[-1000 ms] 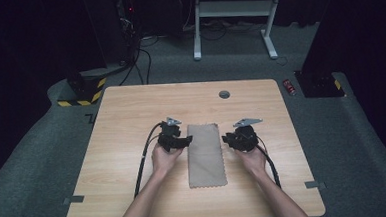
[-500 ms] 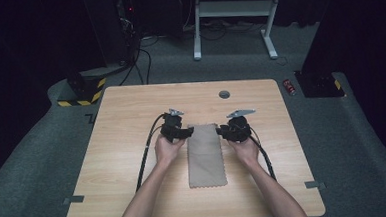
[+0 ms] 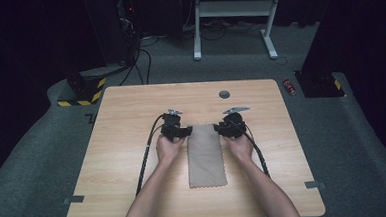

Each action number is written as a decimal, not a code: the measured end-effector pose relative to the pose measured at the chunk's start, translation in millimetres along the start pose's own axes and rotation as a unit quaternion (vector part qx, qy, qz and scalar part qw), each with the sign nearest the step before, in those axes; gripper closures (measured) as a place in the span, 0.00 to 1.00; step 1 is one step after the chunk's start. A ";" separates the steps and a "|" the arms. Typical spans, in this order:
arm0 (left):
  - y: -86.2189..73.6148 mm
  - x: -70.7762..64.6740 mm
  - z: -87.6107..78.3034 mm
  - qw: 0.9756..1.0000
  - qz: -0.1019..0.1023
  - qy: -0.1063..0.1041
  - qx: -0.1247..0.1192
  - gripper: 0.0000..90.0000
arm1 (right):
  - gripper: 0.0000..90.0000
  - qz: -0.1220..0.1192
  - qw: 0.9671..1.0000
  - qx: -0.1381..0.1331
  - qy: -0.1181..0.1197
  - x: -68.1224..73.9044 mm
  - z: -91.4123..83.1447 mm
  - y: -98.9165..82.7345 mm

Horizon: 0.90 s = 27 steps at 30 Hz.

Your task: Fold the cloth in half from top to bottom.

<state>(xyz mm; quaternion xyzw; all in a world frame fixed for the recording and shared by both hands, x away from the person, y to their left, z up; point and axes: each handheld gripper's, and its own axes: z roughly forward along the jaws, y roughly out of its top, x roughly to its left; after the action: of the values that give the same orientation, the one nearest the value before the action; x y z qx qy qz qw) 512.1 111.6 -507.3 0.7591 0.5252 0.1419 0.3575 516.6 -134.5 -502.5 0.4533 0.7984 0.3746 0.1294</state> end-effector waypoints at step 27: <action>3.8 -16.4 13.5 0.997 0.057 0.038 0.025 0.60 | 0.79 -0.041 0.998 0.006 -0.053 3.1 27.5 3.2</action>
<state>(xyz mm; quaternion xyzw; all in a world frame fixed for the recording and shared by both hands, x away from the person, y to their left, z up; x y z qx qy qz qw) 516.0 90.8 -511.5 0.7908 0.4975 0.1778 0.3092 531.9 -117.8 -518.7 0.4405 0.8103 0.3397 0.1842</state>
